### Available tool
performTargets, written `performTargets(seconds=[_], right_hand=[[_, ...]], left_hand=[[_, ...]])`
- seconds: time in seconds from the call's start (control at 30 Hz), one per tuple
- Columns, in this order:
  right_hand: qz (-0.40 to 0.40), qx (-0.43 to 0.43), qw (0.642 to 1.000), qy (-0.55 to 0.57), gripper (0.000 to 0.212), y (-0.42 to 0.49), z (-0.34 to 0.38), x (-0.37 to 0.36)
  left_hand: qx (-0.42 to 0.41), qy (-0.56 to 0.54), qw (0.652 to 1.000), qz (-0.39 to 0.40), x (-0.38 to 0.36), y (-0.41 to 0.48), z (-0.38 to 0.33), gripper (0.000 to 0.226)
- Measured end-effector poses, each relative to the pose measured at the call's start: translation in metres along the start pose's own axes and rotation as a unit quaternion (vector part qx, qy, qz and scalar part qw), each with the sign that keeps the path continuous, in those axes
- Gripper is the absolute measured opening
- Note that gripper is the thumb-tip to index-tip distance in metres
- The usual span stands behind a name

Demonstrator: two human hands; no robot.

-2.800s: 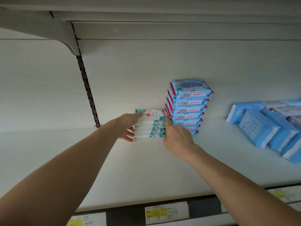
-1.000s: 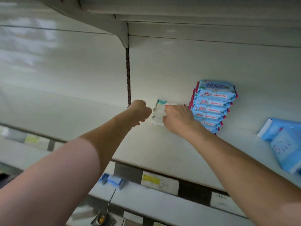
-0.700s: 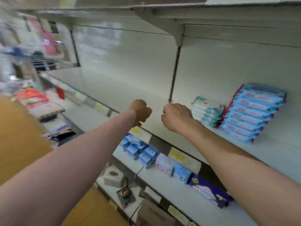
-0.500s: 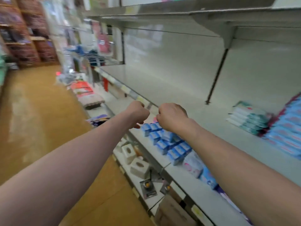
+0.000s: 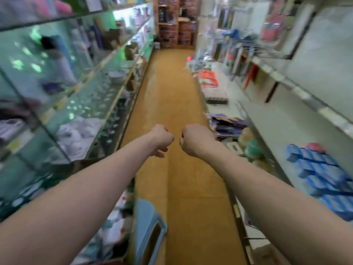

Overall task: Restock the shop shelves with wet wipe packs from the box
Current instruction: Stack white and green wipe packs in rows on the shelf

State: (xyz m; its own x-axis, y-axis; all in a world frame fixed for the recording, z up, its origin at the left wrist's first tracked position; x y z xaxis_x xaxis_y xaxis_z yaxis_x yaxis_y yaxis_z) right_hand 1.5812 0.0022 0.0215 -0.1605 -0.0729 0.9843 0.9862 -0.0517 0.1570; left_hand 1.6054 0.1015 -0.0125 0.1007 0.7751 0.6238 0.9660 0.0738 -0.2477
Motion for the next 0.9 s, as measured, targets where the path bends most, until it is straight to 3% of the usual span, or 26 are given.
performTargets(seconds=[0.2, 0.33, 0.57, 0.63, 0.73, 0.83, 0.9], right_hand=[[0.054, 0.084, 0.995, 0.022, 0.025, 0.009, 0.131, -0.055], [0.1, 0.123, 0.986, 0.043, 0.011, 0.002, 0.189, -0.103], [0.215, 0.193, 0.957, 0.016, 0.041, -0.013, 0.238, -0.216], [0.249, 0.207, 0.946, 0.009, 0.04, -0.022, 0.243, -0.245], [0.282, 0.227, 0.932, -0.015, 0.037, -0.035, 0.245, -0.286], [0.318, 0.242, 0.916, -0.023, 0.027, -0.05, 0.243, -0.324], [0.336, 0.255, 0.906, -0.029, 0.014, -0.058, 0.243, -0.343]], left_hand=[[0.091, -0.017, 0.995, -0.045, 0.083, 0.028, 0.12, 0.044], [0.161, -0.041, 0.985, -0.054, 0.103, 0.037, 0.199, 0.035], [0.308, -0.09, 0.945, -0.065, 0.096, 0.036, 0.321, 0.037], [0.348, -0.102, 0.929, -0.068, 0.088, 0.033, 0.348, 0.008], [0.395, -0.12, 0.908, -0.07, 0.066, 0.032, 0.384, 0.004], [0.416, -0.136, 0.898, -0.055, 0.039, 0.029, 0.413, 0.035], [0.437, -0.15, 0.886, -0.05, 0.024, 0.024, 0.428, 0.035]])
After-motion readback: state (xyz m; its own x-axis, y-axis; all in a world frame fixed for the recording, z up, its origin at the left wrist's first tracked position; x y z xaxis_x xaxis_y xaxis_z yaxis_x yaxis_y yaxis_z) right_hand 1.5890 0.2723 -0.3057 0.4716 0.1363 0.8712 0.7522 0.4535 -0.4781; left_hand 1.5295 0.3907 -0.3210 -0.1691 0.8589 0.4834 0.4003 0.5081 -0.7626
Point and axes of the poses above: each hand's wrist, its own y-axis towards the middle knuckle, its own x-axis out of the back of the hand, z = x × y, the point moved 8 cm from there along y, towards the middle knuckle, and after that the axes turned 13 degrees about -z, right-handed, at the moved point
